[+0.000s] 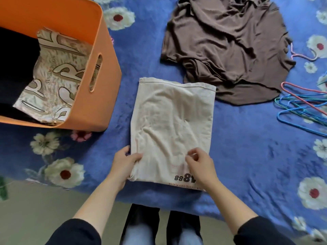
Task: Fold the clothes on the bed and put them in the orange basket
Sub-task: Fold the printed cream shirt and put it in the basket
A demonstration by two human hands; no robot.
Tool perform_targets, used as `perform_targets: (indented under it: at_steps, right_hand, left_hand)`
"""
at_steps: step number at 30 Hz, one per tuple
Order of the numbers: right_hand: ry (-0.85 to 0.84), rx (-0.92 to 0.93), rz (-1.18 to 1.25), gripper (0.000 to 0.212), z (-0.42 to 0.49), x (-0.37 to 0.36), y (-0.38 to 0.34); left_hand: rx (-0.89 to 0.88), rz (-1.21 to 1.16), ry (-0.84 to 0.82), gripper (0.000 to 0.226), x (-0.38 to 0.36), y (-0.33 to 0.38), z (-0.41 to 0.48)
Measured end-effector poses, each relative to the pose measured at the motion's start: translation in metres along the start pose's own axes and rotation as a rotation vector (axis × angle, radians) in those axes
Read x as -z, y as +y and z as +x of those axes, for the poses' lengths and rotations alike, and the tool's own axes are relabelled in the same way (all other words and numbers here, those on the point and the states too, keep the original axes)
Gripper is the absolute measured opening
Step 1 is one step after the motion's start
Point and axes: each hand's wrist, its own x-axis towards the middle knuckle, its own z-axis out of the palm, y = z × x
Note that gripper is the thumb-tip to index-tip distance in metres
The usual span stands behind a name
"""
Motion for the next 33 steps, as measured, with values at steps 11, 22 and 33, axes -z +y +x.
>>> perform_targets:
  at_steps: [11, 22, 33]
  right_hand:
    - [0.016, -0.308, 0.256, 0.023, -0.001, 0.025, 0.036]
    - [-0.459, -0.539, 0.394, 0.019, -0.034, 0.070, 0.068]
    - [-0.085, -0.283, 1.131, 0.038, 0.024, 0.092, -0.040]
  left_hand:
    - [0.089, 0.019, -0.105, 0.039, 0.011, -0.018, 0.003]
    - [0.484, 0.264, -0.570, 0.056, 0.039, -0.029, -0.041]
    - [0.266, -0.366, -0.327, 0.026, 0.027, 0.107, -0.010]
